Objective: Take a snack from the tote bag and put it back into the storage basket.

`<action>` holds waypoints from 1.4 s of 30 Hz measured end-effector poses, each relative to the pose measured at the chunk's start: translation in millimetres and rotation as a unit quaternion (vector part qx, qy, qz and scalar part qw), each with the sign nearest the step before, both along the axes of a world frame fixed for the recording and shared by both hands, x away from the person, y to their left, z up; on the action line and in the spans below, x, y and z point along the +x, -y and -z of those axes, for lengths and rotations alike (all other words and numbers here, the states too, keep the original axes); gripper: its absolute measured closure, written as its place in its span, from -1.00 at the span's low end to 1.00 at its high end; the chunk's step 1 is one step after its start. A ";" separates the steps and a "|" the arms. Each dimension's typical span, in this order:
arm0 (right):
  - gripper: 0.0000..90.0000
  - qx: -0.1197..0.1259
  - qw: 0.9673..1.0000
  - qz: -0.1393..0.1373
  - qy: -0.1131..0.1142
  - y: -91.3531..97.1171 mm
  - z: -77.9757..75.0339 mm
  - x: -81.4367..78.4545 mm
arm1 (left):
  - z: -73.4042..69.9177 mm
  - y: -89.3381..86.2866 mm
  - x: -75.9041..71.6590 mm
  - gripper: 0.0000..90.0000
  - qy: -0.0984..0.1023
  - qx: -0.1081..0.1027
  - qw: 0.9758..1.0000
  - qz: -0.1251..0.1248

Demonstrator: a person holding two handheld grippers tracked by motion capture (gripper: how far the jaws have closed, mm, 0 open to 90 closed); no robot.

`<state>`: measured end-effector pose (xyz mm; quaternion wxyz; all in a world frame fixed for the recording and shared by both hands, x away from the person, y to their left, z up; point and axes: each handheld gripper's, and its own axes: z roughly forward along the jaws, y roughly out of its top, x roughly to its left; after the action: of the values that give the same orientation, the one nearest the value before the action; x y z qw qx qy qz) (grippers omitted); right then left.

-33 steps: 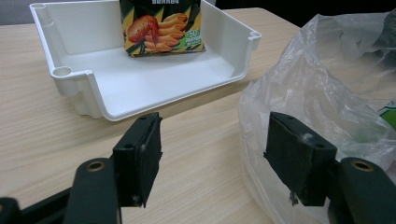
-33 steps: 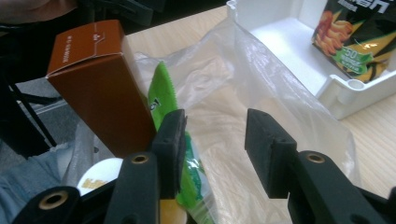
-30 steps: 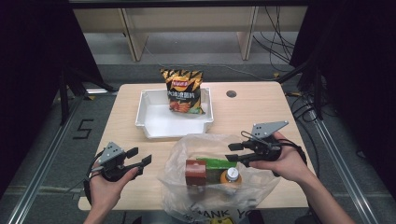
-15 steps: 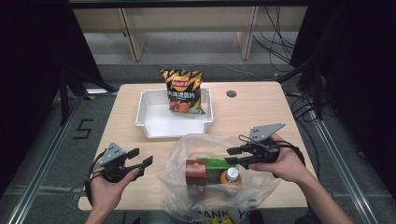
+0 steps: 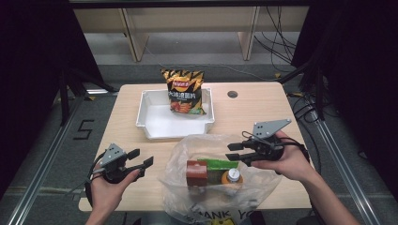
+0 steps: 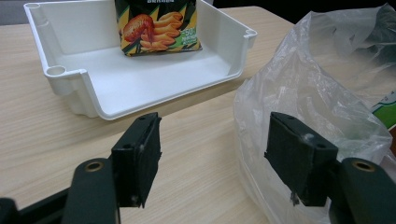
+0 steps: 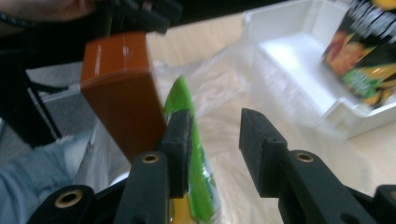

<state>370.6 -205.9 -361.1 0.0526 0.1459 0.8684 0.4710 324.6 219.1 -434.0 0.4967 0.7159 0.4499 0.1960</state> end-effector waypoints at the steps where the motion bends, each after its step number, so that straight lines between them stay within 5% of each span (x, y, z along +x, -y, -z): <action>1: 0.44 -0.006 1.000 -0.003 -0.008 -1.5 3.7 0.1 | 0.0 0.1 0.0 -0.23 0.000 0.000 1.000 0.001; 11: 0.46 -0.036 0.998 -0.022 -0.044 -4.3 21.3 8.4 | 1.3 -0.3 0.6 -0.23 0.003 -0.001 1.000 0.002; 16: 0.51 -0.042 0.998 -0.035 -0.035 -5.6 26.7 11.9 | 1.5 -0.8 0.4 -0.23 0.003 -0.003 1.000 0.001; 22: 0.52 -0.043 0.997 -0.035 -0.052 -7.1 28.9 10.1 | 1.5 -1.1 0.6 -0.23 0.001 -0.001 1.000 0.001; 24: 0.52 -0.044 0.998 -0.035 -0.037 -7.5 28.5 11.5 | 1.7 -0.8 0.5 -0.23 0.001 0.000 1.000 0.001; 31: 0.54 -0.055 0.997 -0.028 -0.040 -8.3 27.8 8.2 | 1.8 0.0 0.2 -0.23 0.002 0.000 1.000 0.002; 38: 0.99 -0.068 0.996 -0.041 -0.032 -10.6 27.5 4.6 | 3.0 1.2 0.5 -0.23 0.000 0.000 1.000 0.004; 42: 1.00 -0.068 0.997 -0.047 -0.011 -14.4 23.9 1.1 | 3.7 1.5 0.6 -0.23 0.000 0.000 1.000 0.006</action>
<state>371.7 -191.5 -385.0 0.0307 0.1063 0.9047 0.4114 325.2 217.7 -437.7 0.4980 0.7185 0.4456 0.1927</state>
